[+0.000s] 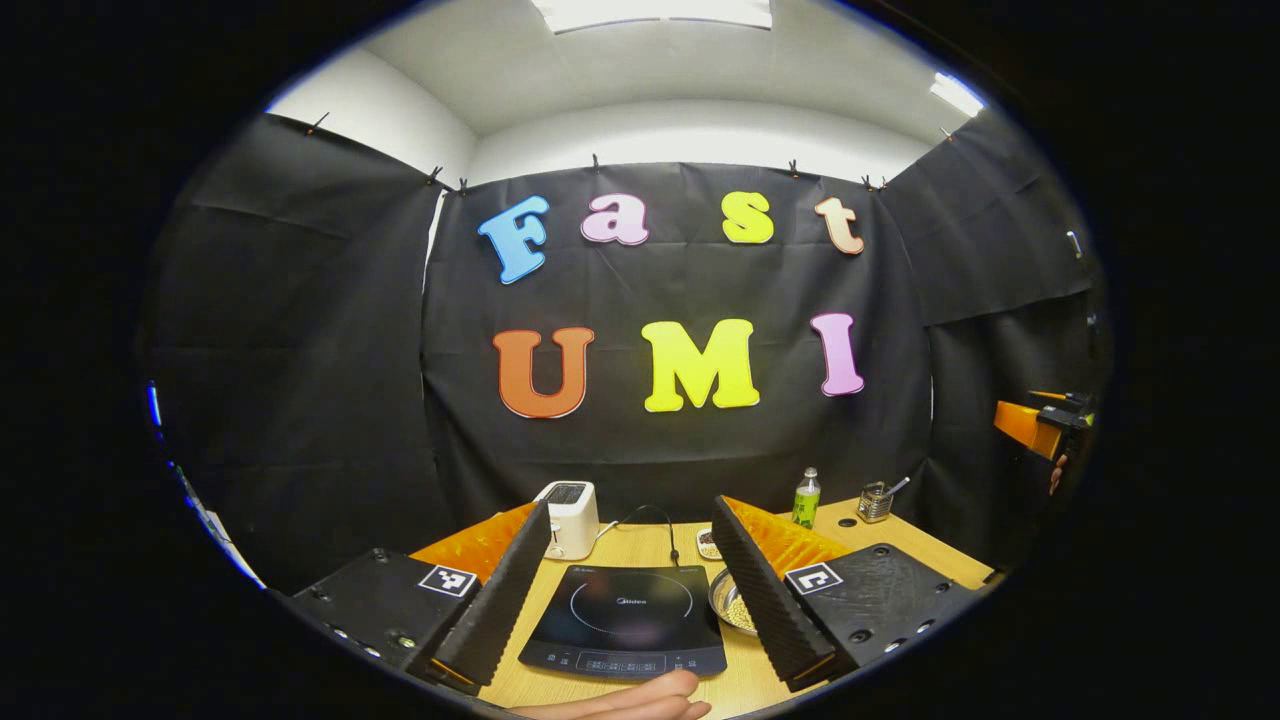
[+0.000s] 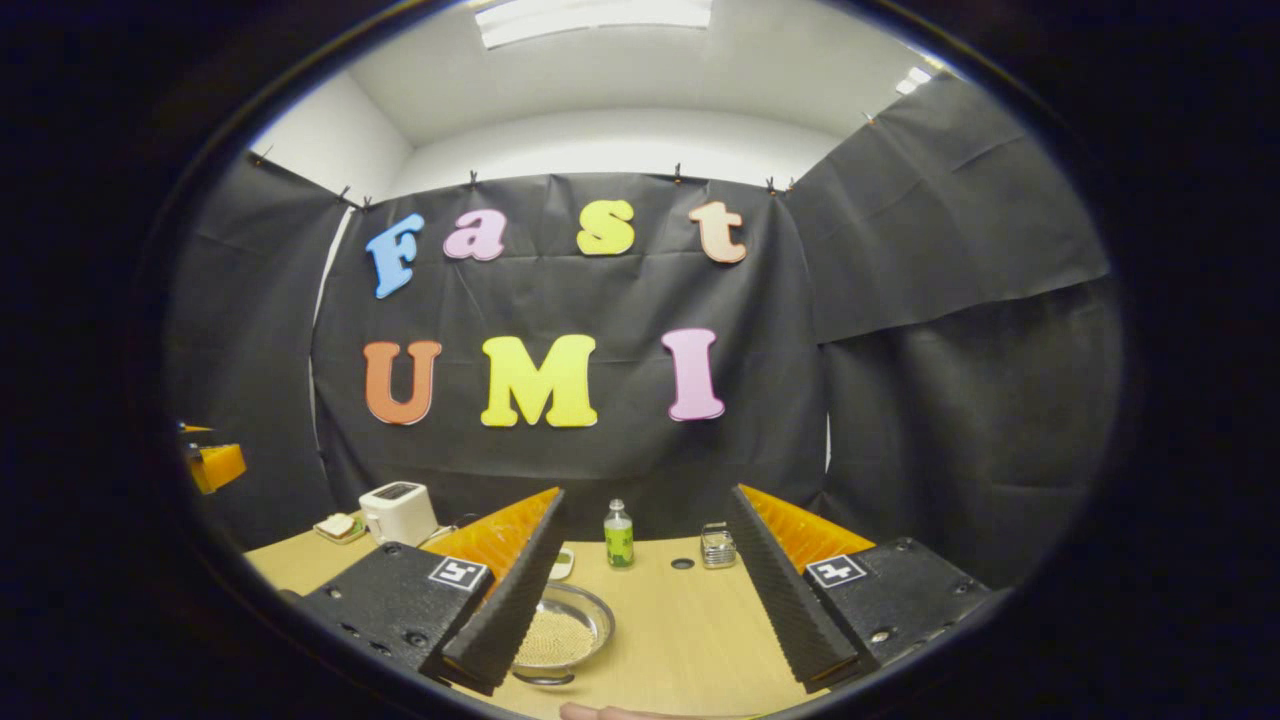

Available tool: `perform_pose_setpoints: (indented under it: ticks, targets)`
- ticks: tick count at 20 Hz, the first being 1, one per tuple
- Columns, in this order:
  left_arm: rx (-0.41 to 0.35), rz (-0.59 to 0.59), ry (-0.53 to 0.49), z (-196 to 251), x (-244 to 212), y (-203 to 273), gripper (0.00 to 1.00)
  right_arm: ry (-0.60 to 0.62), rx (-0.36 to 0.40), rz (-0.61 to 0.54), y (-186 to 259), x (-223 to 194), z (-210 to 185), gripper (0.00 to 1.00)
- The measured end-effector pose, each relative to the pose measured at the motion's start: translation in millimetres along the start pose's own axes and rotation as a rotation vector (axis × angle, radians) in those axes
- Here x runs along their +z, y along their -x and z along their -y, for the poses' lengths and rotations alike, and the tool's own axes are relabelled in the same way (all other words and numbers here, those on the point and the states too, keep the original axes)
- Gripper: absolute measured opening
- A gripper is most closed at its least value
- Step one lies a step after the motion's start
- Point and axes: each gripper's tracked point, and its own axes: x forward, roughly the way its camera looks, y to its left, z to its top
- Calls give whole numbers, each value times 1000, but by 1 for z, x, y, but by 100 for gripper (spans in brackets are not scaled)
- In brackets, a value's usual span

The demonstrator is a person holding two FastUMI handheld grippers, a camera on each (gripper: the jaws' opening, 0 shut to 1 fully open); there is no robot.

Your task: First push the handle of the pot to place it horizontally, then grasp the pot with both hands and set it on the induction cooktop.

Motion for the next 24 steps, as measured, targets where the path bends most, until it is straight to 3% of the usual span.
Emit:
perform_pose_setpoints:
  ticks: [1, 6, 12, 13, 18, 22, 23, 24]
  targets:
    - [-2, -2, 0, 2, 0, 0, 96, 8, -1, -3, -3, -4, -2, 96]
    - [-8, -6, -8, 3, -7, 3, 96, 63, 11, -76, -16, -41, -17, 100]
    - [-5, -13, -8, 0, -13, 5, 96, 65, 66, -121, -29, -75, -38, 92]
    - [-5, -12, -8, -1, -13, 6, 96, 68, 69, -129, -32, -83, -40, 82]
    - [-17, 3, -16, 4, -15, 8, 96, 110, 124, -198, -38, -129, -66, 69]
    - [-39, -6, -30, 11, -21, 8, 96, 86, 122, -259, -43, -171, -77, 34]
    - [-41, -10, -27, 12, -24, 9, 96, 79, 136, -280, -42, -182, -84, 18]
    - [-44, -11, -22, 11, -24, 9, 96, 73, 153, -305, -40, -193, -91, 14]
